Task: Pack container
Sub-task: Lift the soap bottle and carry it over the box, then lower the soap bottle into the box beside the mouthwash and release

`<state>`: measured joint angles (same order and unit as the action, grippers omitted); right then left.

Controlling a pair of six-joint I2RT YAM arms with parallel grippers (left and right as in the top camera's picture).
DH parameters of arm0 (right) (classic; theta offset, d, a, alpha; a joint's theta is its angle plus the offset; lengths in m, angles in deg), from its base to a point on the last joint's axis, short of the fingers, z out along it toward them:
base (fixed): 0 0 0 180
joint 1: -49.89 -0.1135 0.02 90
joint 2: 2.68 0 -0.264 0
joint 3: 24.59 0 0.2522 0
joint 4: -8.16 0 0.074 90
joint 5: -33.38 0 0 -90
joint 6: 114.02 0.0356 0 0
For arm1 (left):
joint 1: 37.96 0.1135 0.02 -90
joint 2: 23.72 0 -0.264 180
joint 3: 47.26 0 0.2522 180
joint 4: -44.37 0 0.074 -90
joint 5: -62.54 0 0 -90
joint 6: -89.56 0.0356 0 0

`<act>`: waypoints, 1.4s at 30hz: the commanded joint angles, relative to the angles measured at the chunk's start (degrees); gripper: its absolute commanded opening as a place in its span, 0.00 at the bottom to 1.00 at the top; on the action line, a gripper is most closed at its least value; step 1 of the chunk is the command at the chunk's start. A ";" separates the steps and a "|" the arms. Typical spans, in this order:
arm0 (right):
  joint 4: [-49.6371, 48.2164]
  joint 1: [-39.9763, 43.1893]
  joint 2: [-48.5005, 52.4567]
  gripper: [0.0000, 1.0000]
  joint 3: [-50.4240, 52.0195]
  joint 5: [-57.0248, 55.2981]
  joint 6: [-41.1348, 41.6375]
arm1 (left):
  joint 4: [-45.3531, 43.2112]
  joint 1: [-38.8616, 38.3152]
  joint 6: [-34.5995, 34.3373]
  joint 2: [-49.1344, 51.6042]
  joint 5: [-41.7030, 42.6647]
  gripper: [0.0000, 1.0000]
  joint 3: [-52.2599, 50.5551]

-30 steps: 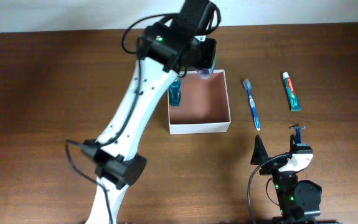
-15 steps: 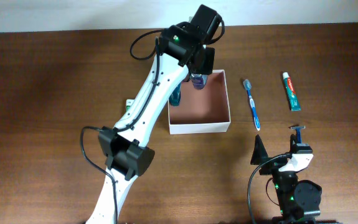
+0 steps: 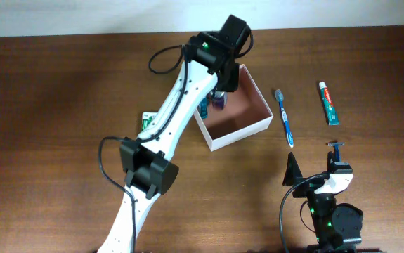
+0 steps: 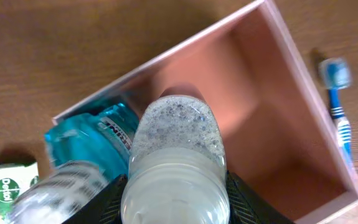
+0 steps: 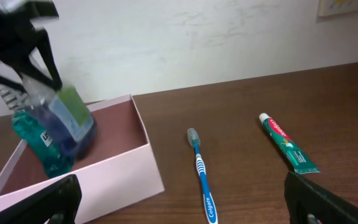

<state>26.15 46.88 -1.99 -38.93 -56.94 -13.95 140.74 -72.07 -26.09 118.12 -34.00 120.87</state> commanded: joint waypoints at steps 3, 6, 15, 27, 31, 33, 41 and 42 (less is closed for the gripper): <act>0.33 -0.37 -0.44 0.99 0.26 0.11 -0.17 | 0.70 -0.13 -1.36 0.57 -1.46 0.08 1.36; 0.33 -0.37 -0.44 0.98 0.26 0.11 -0.17 | 0.76 -0.13 -1.36 0.57 -1.46 0.08 1.36; 0.33 -0.37 -0.44 0.98 0.26 0.11 -0.17 | 0.79 0.02 -1.33 0.57 -5.49 0.13 1.36; 0.33 -0.37 -0.44 0.98 0.26 0.11 -0.17 | 0.26 0.02 -1.31 0.57 -5.51 0.39 1.36; 0.33 -0.37 -0.44 0.98 0.26 0.11 -0.17 | 0.09 0.02 -1.31 0.57 -5.51 0.54 1.36; 0.33 -0.37 -0.44 0.98 0.26 0.11 -0.17 | 0.07 0.02 -1.31 0.57 -5.51 0.57 1.36; 0.33 -0.37 -0.44 0.98 0.26 0.11 -0.17 | -0.76 0.02 -0.50 0.57 -5.49 0.61 1.38; 0.33 -0.37 -0.44 0.98 0.26 0.11 -0.17 | -1.29 0.02 0.33 0.55 -5.49 0.61 1.38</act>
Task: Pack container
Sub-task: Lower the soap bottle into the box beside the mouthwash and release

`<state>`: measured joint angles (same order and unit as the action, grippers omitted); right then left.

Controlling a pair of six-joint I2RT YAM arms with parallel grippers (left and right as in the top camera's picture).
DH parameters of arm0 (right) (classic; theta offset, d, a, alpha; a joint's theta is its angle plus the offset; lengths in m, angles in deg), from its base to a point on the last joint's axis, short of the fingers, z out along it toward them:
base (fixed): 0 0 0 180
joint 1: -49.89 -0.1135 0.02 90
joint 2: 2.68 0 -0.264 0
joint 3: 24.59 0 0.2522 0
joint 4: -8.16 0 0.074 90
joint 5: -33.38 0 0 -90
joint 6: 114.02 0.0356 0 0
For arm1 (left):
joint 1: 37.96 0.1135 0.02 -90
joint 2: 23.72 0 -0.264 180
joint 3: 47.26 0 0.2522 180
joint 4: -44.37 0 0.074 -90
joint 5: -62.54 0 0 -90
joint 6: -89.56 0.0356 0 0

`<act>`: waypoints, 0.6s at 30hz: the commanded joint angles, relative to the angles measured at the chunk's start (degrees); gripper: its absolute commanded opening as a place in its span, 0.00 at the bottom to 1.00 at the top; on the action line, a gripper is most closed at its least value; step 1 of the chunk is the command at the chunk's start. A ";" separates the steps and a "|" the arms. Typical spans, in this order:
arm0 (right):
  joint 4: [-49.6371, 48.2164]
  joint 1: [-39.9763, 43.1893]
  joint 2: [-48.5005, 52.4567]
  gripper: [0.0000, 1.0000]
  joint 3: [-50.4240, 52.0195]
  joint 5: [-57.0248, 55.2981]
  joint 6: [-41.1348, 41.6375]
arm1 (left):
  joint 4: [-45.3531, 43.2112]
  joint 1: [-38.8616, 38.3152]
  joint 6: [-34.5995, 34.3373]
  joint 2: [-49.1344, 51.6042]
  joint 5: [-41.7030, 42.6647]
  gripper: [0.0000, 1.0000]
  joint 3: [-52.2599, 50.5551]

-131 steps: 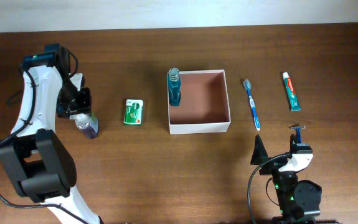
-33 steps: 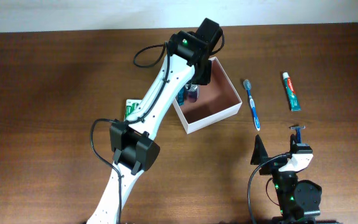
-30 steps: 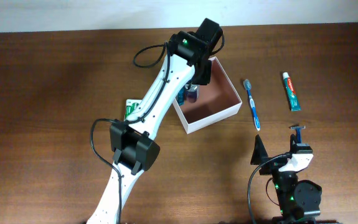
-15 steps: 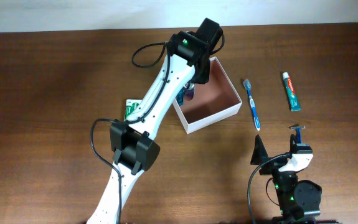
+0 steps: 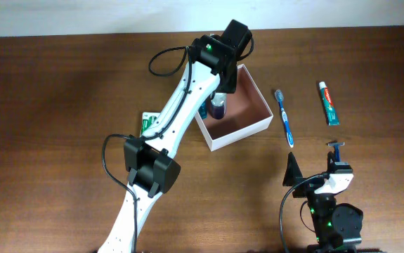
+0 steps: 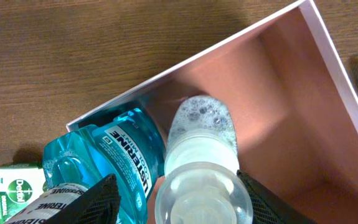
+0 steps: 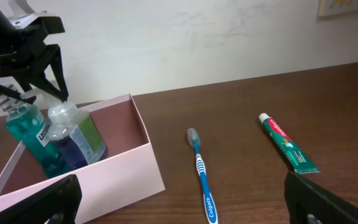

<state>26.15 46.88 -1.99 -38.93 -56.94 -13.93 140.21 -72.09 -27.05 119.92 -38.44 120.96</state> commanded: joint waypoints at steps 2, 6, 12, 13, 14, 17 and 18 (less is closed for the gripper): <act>0.33 -0.37 -0.44 0.98 0.26 0.11 -0.20 | -1.60 0.04 2.51 -1.25 -0.85 0.61 1.49; 0.33 -0.37 -0.44 0.98 0.26 0.11 -0.20 | -2.58 0.04 4.52 -1.25 -0.87 0.61 3.41; 0.33 -0.37 -0.44 0.98 0.26 0.11 -0.20 | -3.26 0.04 8.44 -1.25 -0.87 0.59 12.63; 0.33 -0.37 -0.44 0.98 0.26 0.11 -0.20 | -3.19 -0.02 8.96 -1.25 -0.81 0.56 14.60; 0.33 -0.37 -0.44 0.99 0.26 0.11 -0.20 | -2.99 -0.17 9.46 -1.25 -0.44 0.51 16.52; 0.33 -0.37 -0.44 0.98 0.26 0.11 -0.20 | -1.90 -1.25 11.23 -1.25 2.21 0.35 21.51; 0.33 -0.37 -0.44 0.98 0.26 0.11 -0.20 | -1.31 -1.88 11.34 -1.25 3.13 0.28 22.71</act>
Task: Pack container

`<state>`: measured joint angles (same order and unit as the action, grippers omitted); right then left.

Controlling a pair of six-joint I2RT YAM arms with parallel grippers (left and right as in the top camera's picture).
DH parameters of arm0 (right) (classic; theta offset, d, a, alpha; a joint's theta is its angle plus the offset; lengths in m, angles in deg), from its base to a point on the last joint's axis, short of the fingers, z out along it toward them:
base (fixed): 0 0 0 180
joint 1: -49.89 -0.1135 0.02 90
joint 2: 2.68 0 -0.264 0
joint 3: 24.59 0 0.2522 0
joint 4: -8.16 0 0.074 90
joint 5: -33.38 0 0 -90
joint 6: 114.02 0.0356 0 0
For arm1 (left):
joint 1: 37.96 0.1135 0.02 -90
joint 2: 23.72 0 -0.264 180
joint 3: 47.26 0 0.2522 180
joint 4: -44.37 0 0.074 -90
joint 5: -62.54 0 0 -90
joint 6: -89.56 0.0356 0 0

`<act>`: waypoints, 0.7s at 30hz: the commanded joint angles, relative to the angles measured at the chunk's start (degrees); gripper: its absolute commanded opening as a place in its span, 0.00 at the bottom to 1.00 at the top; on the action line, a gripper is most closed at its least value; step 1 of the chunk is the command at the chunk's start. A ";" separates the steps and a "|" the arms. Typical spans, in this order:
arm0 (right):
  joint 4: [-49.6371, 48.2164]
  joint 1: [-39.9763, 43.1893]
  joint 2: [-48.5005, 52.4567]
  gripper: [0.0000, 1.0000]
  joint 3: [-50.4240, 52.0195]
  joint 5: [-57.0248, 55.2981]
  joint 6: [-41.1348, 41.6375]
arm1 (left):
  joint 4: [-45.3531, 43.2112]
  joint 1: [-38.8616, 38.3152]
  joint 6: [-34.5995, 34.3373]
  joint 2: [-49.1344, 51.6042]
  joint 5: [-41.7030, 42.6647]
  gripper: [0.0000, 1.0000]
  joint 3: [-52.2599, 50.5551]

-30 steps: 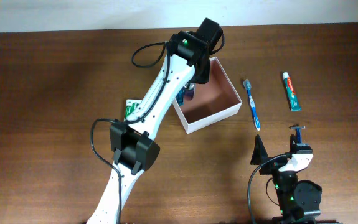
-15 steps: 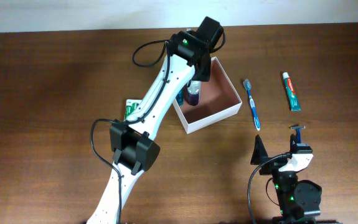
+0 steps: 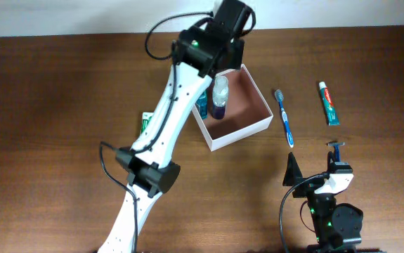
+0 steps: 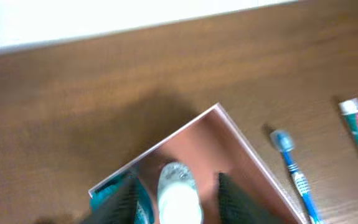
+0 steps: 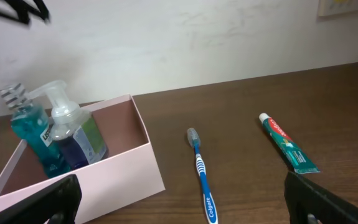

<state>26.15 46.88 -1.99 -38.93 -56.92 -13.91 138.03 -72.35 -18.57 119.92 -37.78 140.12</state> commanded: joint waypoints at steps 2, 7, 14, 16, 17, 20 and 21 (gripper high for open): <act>0.33 -0.37 -0.44 0.98 0.26 0.09 -0.22 | 2.01 -3.21 2.86 -1.25 3.61 0.14 4.39; 0.33 -0.37 -0.44 0.98 0.26 0.09 -0.22 | 3.80 -8.48 6.05 -0.52 3.34 0.03 3.61; 0.33 -0.37 -0.44 0.98 0.26 0.09 -0.22 | 4.15 -12.76 5.81 1.77 -3.19 0.02 -0.28; 0.33 -0.37 -0.44 0.98 0.26 0.09 -0.22 | 4.28 -12.66 5.75 3.08 -2.80 0.03 -1.33; 0.33 -0.37 -0.44 0.98 0.26 0.09 -0.22 | 4.39 -12.48 5.77 3.93 -2.82 0.02 -1.70; 0.33 -0.37 -0.44 0.98 0.26 0.09 -0.22 | 4.76 -11.93 5.75 6.54 -2.82 0.03 -2.91; 0.33 -0.37 -0.44 0.98 0.26 0.09 -0.22 | 4.94 -11.85 5.75 7.37 -2.82 0.03 -3.08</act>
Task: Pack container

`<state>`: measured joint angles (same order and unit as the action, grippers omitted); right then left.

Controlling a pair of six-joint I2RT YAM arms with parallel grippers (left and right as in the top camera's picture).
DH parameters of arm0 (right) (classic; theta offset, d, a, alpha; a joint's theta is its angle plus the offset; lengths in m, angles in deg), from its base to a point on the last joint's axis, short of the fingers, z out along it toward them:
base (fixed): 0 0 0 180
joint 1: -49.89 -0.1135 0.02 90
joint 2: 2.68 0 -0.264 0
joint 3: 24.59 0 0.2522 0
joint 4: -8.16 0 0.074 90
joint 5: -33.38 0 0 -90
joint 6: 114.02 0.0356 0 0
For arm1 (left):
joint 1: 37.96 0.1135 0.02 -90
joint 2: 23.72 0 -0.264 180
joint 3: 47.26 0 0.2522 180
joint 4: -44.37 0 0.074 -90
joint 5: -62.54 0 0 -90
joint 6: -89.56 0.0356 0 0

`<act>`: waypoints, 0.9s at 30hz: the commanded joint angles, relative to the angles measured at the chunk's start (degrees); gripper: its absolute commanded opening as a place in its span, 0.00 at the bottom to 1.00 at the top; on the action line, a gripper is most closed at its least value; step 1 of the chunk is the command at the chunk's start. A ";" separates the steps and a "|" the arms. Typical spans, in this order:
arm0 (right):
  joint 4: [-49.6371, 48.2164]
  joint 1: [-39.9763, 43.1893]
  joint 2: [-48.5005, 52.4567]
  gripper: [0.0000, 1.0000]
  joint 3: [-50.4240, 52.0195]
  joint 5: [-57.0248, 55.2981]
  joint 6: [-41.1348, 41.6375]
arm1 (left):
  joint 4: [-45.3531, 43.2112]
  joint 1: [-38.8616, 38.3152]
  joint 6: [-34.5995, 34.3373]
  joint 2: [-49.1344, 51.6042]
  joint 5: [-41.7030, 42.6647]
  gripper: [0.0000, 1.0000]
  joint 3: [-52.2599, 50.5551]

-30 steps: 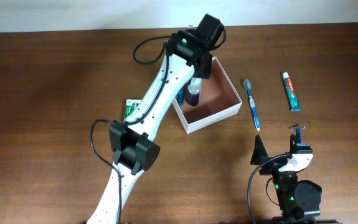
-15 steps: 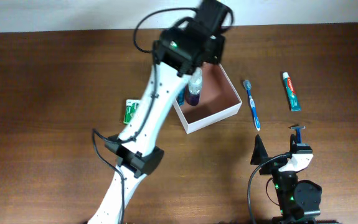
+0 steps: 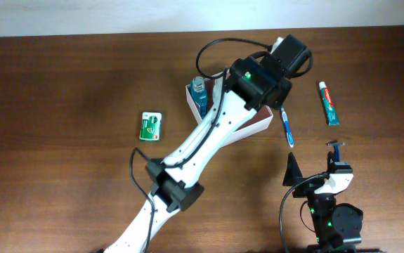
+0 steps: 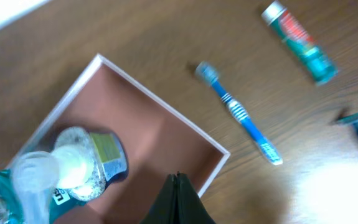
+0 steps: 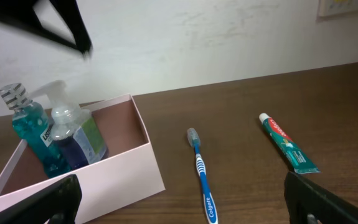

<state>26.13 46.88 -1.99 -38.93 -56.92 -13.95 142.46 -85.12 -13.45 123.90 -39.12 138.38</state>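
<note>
The pink-white box (image 4: 166, 134) holds a clear pump bottle of blue liquid (image 4: 82, 165) and a teal mouthwash bottle (image 5: 32, 134), both upright at its left end. My left gripper (image 4: 177, 182) hangs above the box's right part, shut with nothing in it. On the table right of the box lie a blue toothbrush (image 3: 286, 123), a toothpaste tube (image 3: 329, 103) and a razor (image 3: 336, 146). A green soap carton (image 3: 150, 126) lies left of the box. At the table's front my right gripper (image 5: 180, 190) rests wide open and empty.
The left arm (image 3: 216, 133) stretches over the box and hides most of it in the overhead view. A white wall (image 5: 197, 37) runs behind the table's far edge. Bare brown tabletop (image 3: 61, 98) spreads to the left.
My left gripper was over the box's left end, jaws apart above the pump bottle. Now it is over the box's right side and shut. The right arm has not moved.
My left gripper held the pump bottle over the box, beside the mouthwash. Then the bottle stood in the box with the jaws spread around it. Then the gripper was higher, clear of the bottle. Now it is to the right, shut and empty.
</note>
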 commanded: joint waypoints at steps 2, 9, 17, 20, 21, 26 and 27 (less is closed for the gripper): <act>0.35 -0.37 -0.44 0.98 0.26 0.09 -0.17 | 1.03 1.11 0.55 5.09 -1.51 0.02 -1.36; 0.35 -0.37 -0.44 0.98 0.26 0.09 -0.17 | 1.18 3.04 -0.85 9.49 -2.36 0.03 -1.38; 0.35 -0.37 -0.44 0.98 0.26 0.09 -0.17 | 1.20 6.29 -0.83 10.32 -4.11 0.02 -1.38; 0.35 -0.37 -0.44 0.98 0.26 0.09 -0.17 | 1.46 7.21 -0.81 10.32 -4.26 0.02 -1.38; 0.35 -0.37 -0.44 0.99 0.26 0.09 -0.17 | 1.57 7.45 -0.81 10.32 -4.28 0.02 -1.38; 0.35 -0.37 -0.44 0.99 0.26 0.09 -0.17 | 1.66 7.96 -0.81 10.32 -4.28 0.03 -1.38; 0.35 -0.37 -0.44 0.98 0.26 0.09 -0.17 | 1.66 7.96 -0.81 10.32 -4.26 0.03 -1.38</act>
<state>26.15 46.88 -1.99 -38.93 -56.92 -13.91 144.06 -77.25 -13.67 133.38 -42.53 136.93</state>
